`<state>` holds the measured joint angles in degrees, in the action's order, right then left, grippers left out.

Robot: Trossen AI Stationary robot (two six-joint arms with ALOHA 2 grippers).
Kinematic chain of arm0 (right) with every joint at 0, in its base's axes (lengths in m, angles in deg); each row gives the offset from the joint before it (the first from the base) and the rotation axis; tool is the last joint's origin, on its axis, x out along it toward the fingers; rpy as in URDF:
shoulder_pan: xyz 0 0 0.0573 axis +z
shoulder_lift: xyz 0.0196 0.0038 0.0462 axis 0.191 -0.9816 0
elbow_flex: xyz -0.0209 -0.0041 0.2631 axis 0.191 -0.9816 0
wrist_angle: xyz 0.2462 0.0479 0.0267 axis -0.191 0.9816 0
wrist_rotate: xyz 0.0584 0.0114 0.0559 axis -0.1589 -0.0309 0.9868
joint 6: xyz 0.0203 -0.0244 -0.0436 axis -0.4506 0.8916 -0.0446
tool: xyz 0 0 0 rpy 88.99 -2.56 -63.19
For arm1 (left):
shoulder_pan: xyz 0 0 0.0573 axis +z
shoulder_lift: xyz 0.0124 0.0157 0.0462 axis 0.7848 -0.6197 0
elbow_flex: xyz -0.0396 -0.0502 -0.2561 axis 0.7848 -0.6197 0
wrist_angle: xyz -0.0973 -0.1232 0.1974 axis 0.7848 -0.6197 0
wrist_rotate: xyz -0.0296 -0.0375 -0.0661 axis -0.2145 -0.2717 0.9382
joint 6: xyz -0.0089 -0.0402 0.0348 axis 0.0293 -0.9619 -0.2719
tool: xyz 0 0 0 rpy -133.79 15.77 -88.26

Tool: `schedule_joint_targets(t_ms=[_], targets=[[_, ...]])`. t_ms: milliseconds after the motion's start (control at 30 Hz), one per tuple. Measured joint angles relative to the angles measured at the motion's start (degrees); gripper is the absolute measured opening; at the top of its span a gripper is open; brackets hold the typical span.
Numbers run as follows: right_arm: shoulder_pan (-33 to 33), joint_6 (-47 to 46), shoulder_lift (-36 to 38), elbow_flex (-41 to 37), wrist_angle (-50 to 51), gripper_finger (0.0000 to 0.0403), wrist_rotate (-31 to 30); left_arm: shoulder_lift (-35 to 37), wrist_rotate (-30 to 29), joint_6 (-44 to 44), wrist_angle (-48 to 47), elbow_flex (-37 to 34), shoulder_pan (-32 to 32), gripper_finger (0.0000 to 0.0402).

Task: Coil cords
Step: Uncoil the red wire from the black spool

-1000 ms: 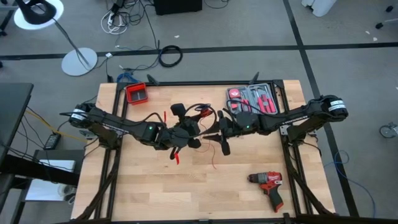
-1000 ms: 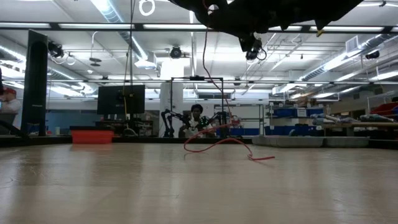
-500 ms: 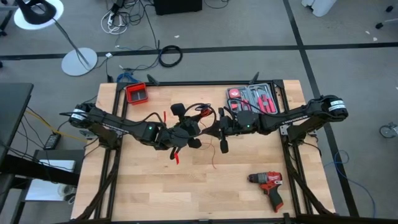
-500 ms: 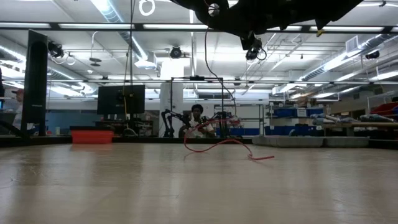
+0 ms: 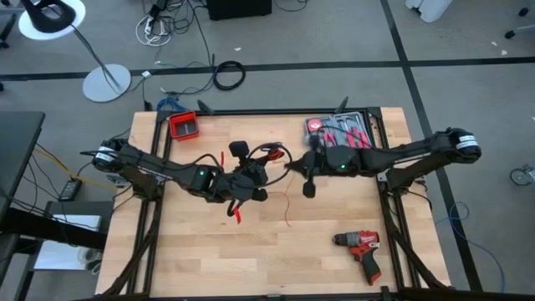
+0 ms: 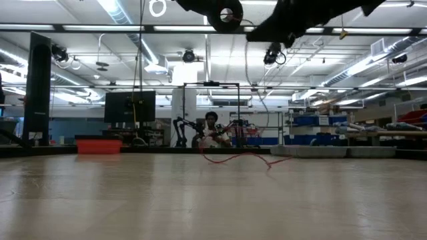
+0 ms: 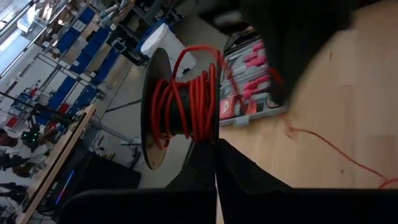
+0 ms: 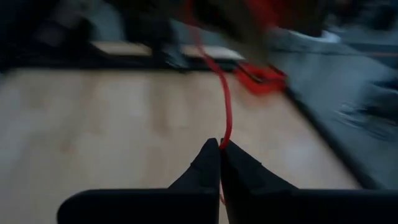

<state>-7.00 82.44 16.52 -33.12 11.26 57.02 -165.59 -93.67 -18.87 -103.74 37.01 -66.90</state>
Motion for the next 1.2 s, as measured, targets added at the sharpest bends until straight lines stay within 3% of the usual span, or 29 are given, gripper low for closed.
schedule_joint_targets(t_ms=[133,333,500,600,767,967,1067,1200], targets=[[-0.02,0.44,4.60,-0.01,7.77,0.0001,-8.65,0.00,0.00,0.09,-0.03,0.00,-0.29,0.0000],[-0.03,-1.88,8.59,0.02,18.62,0.0000,-16.69,0.04,-0.01,0.14,0.34,0.00,-0.26,0.0000],[-0.09,-5.50,7.02,0.02,23.40,0.0000,-17.22,0.07,1.72,1.83,3.97,0.00,-0.25,0.0000],[0.02,-6.17,4.37,0.02,23.40,0.0001,-13.51,0.07,3.63,4.48,7.73,0.00,-0.25,0.0000],[0.79,-5.04,-1.30,0.02,18.25,0.0005,-8.31,0.09,8.75,7.67,13.47,0.00,-0.25,0.0000],[3.16,3.45,-6.85,0.02,2.37,0.0005,-7.04,0.09,14.02,7.91,16.61,0.00,0.20,0.0000],[4.08,8.60,-7.51,0.02,-4.29,0.0002,-6.38,0.09,17.58,7.85,16.61,0.00,0.23,0.0000],[4.15,12.27,-5.57,-0.03,-5.16,0.0001,-6.96,0.24,21.71,7.83,16.61,0.00,0.06,0.0000]])
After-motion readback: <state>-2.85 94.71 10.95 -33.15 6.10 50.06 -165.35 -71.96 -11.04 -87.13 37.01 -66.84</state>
